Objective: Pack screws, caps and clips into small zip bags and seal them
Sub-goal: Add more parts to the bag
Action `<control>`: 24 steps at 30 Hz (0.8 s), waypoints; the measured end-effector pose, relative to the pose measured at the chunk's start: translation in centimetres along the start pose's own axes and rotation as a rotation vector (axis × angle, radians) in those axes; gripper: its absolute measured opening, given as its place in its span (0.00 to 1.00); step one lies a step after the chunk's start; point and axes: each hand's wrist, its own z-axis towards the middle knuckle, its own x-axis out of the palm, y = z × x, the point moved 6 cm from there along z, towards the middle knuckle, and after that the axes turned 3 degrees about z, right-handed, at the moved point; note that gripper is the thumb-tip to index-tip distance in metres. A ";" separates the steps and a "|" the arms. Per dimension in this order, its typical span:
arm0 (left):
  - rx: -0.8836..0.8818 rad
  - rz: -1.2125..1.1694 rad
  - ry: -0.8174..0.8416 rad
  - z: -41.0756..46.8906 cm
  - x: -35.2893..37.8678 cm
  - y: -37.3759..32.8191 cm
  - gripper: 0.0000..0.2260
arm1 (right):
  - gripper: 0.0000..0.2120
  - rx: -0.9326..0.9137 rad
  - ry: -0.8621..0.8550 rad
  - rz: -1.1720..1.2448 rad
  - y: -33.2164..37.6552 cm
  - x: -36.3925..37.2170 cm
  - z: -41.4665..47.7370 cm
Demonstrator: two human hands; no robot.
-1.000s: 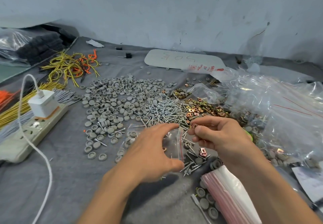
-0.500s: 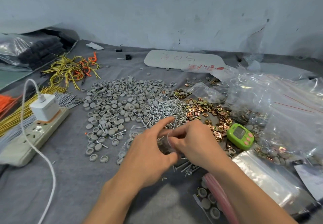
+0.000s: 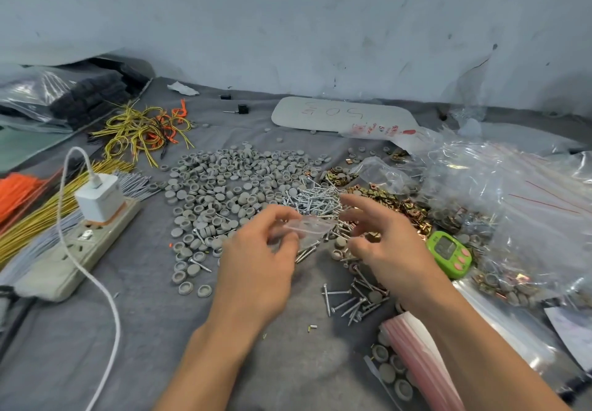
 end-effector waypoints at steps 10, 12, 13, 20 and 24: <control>-0.087 -0.727 -0.145 1.3 -2.1 -1.5 0.12 | 0.02 -0.100 -0.063 0.603 3.5 0.8 -0.4; -0.120 -0.773 -0.191 1.2 -2.3 -1.6 0.09 | 0.07 -0.108 -0.098 0.650 3.8 0.6 -0.7; -0.137 -0.796 -0.206 1.1 -2.4 -1.6 0.05 | 0.08 -0.108 -0.115 0.663 3.9 0.5 -0.8; -0.290 -0.860 -0.226 1.0 -1.7 -0.5 0.03 | 0.03 -0.067 -0.149 0.687 3.7 0.4 -0.6; -0.300 -0.847 -0.226 1.1 -1.6 -0.1 0.02 | 0.05 -0.022 -0.157 0.673 3.2 0.6 -0.3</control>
